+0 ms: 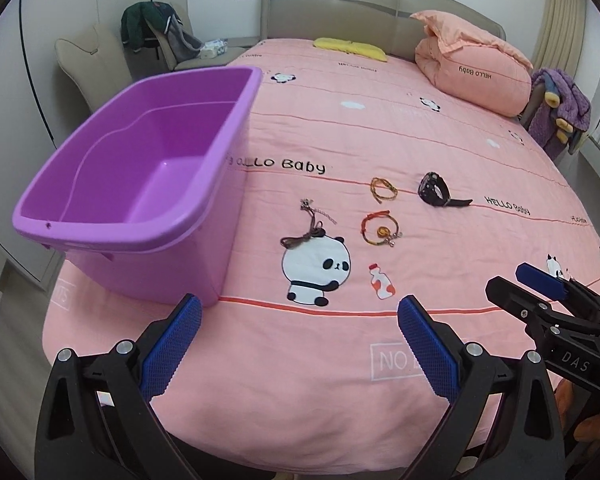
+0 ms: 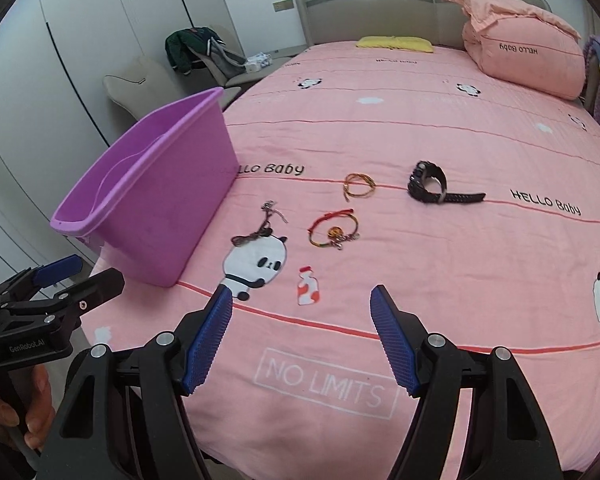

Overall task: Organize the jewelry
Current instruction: 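Withdraw both tools from the tub back over the remaining jewelry, then grasp the brown-cord pendant with the left tool while the right tool grasps the red charm bracelet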

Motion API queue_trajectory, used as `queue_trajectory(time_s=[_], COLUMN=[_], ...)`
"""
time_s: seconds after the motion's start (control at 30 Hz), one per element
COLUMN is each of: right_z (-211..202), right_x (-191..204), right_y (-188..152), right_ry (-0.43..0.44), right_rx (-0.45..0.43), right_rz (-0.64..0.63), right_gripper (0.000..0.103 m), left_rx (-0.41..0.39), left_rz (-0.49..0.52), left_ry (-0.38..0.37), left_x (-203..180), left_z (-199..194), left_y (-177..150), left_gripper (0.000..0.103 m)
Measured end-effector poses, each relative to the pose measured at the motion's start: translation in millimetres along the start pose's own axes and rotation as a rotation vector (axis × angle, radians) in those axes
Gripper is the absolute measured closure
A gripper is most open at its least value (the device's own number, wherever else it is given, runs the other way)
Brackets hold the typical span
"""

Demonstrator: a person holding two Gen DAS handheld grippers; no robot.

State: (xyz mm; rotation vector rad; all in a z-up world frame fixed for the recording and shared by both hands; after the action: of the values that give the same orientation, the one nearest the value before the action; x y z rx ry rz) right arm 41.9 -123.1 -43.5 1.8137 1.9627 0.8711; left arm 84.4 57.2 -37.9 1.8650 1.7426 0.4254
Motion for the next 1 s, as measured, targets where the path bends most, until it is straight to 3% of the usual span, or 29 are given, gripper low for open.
queue_trajectory(time_s=[0.33, 1.0], right_z=[18, 85], right_x=[-24, -42], right_y=[-9, -9], right_ry=[-0.025, -0.041], right_rx=[0.028, 0.102], right_rz=[0.038, 0.019], right_gripper=[0.035, 0.035], left_rx=[0.059, 0.086], left_rz=[-0.003, -0.010], left_ry=[0.017, 0.114], left_x=[-15, -7], left_z=[48, 115], left_y=[-6, 4], left_gripper=[0.006, 0.006])
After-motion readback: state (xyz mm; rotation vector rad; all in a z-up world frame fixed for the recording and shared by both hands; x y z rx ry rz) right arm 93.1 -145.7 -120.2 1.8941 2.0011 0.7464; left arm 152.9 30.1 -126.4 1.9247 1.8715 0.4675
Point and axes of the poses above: each gripper's, at about its wrist camera, not at the fingertips, and z roughly the way its jaws point, x to its left, y to its top, the point moved 8 cm from there along z, roughly the way its jaws point, and after that the axes turned 7 degrees about -z, right-handed, at the moved point
